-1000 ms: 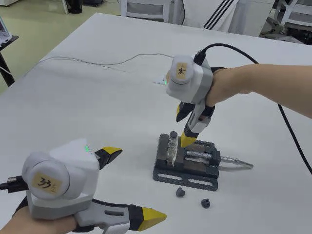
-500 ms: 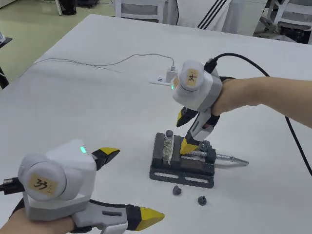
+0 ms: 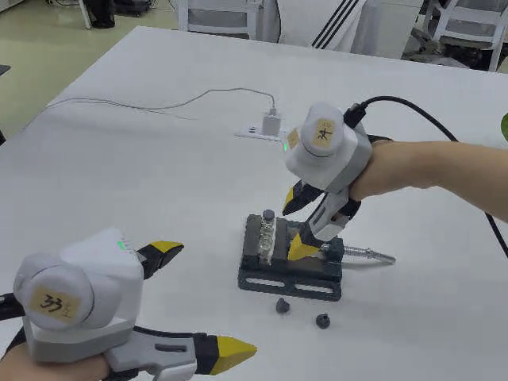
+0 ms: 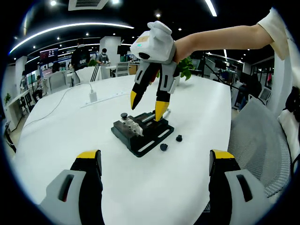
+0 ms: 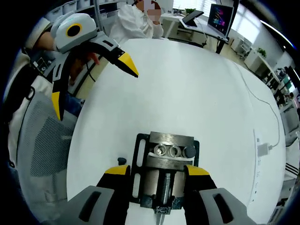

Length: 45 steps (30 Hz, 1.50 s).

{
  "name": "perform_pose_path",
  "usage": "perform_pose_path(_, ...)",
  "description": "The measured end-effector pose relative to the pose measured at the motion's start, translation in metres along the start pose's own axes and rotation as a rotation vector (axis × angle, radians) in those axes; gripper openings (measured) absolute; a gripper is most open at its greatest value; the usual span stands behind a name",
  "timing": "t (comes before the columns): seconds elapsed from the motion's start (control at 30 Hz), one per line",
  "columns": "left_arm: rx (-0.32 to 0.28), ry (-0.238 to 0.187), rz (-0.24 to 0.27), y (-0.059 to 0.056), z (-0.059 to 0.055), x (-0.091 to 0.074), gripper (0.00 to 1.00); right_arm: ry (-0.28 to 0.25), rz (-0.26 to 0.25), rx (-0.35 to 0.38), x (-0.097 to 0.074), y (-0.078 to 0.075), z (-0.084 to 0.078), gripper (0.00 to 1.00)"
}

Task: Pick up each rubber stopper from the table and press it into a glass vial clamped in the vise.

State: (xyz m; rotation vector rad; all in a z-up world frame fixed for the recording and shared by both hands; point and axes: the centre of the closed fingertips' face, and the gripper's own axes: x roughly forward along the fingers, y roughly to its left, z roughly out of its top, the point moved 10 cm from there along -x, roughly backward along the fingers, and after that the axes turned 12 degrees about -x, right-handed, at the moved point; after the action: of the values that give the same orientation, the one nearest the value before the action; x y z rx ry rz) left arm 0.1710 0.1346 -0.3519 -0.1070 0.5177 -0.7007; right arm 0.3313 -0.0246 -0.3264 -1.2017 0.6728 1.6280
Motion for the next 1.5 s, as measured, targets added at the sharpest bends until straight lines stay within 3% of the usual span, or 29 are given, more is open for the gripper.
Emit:
perform_pose_path(0.13, 0.000, -0.002, 0.000, -0.002, -0.001, -0.001, 0.95, -0.043, -0.013, 0.035, -0.001, 0.010, -0.002, 0.40)
perform_pose_path(0.37, -0.001, -0.004, -0.002, -0.004, -0.004, -0.002, 0.94, -0.069, -0.010, 0.064, 0.002, 0.021, -0.008, 0.36)
perform_pose_path(0.73, -0.015, -0.011, -0.002, -0.006, -0.008, -0.003, 0.94, -0.107, 0.024, 0.085, 0.020, 0.040, 0.000, 0.31)
perform_pose_path(1.1, -0.028, -0.009, 0.004, -0.005, -0.013, -0.005, 0.94, -0.052, 0.111, 0.101, 0.044, 0.050, -0.011, 0.21)
perform_pose_path(1.5, -0.038, -0.005, 0.011, -0.002, -0.016, -0.007, 0.94, -0.053, 0.120, 0.139, 0.060, 0.051, -0.009, 0.13)
